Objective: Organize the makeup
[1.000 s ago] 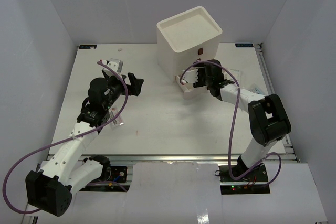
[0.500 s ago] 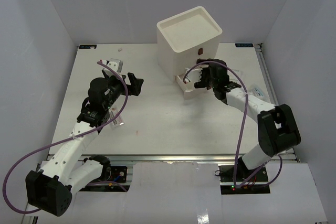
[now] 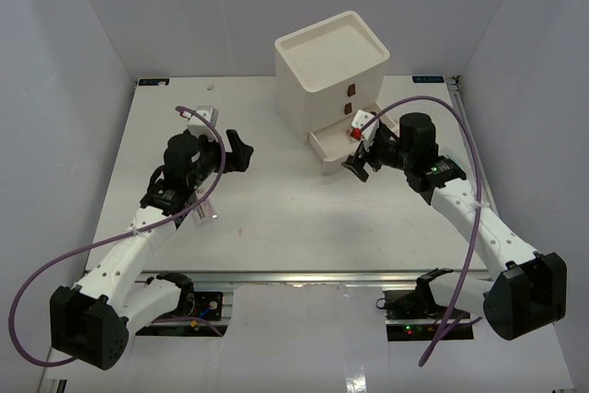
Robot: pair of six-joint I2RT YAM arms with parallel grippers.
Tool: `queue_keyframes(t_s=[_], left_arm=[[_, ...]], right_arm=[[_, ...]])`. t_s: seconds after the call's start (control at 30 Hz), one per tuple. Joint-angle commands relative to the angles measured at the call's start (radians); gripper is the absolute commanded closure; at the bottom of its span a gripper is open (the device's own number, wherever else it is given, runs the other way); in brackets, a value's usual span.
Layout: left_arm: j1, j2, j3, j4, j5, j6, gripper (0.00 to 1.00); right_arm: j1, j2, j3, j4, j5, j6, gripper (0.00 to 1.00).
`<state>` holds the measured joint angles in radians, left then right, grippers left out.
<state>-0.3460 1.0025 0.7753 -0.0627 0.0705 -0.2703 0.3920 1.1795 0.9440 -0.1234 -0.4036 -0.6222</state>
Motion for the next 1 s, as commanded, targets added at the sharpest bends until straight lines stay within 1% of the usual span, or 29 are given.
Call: queue_keyframes(t_s=[0.0, 0.07, 0.13, 0.17, 0.2, 0.27, 0.4, 0.47, 0.53, 0.6, 0.8, 0.97], left_arm=[[0.004, -0.011, 0.017, -0.241, -0.002, -0.214, 0.02], [0.004, 0.009, 0.027, -0.332, -0.048, -0.308, 0.02], [0.004, 0.024, 0.033, -0.474, -0.173, -0.398, 0.02], [0.004, 0.032, 0.036, -0.507, -0.203, -0.455, 0.02], [0.004, 0.038, 0.035, -0.556, -0.248, -0.478, 0.02], [0.004, 0.058, 0.037, -0.663, -0.376, -0.548, 0.02], [0.004, 0.16, 0.052, -0.778, -0.529, -0.629, 0.02], [0.004, 0.244, 0.062, -0.786, -0.563, -0.642, 0.02], [0.005, 0.282, 0.061, -0.772, -0.61, -0.642, 0.02], [0.012, 0.319, 0.061, -0.759, -0.618, -0.641, 0.02], [0.051, 0.399, 0.049, -0.709, -0.604, -0.622, 0.02], [0.076, 0.433, 0.036, -0.626, -0.564, -0.558, 0.02]], right_arm=[[-0.108, -0.057, -0.07, -0.08, -0.432, 0.237, 0.1], [-0.188, -0.058, -0.083, -0.079, -0.515, 0.262, 0.1], [-0.231, -0.05, -0.079, -0.101, -0.538, 0.281, 0.1], [-0.235, -0.049, -0.08, -0.111, -0.542, 0.28, 0.1], [-0.236, -0.051, -0.086, -0.114, -0.546, 0.281, 0.1], [-0.236, -0.051, -0.088, -0.112, -0.542, 0.287, 0.1], [-0.234, -0.068, -0.092, -0.111, -0.514, 0.277, 0.1], [-0.233, -0.081, -0.097, -0.11, -0.505, 0.273, 0.1], [-0.234, -0.093, -0.102, -0.104, -0.496, 0.28, 0.1], [-0.234, -0.103, -0.105, -0.095, -0.495, 0.287, 0.1], [-0.234, -0.138, -0.122, -0.073, -0.505, 0.299, 0.1], [-0.234, -0.137, -0.122, -0.074, -0.519, 0.302, 0.1]])
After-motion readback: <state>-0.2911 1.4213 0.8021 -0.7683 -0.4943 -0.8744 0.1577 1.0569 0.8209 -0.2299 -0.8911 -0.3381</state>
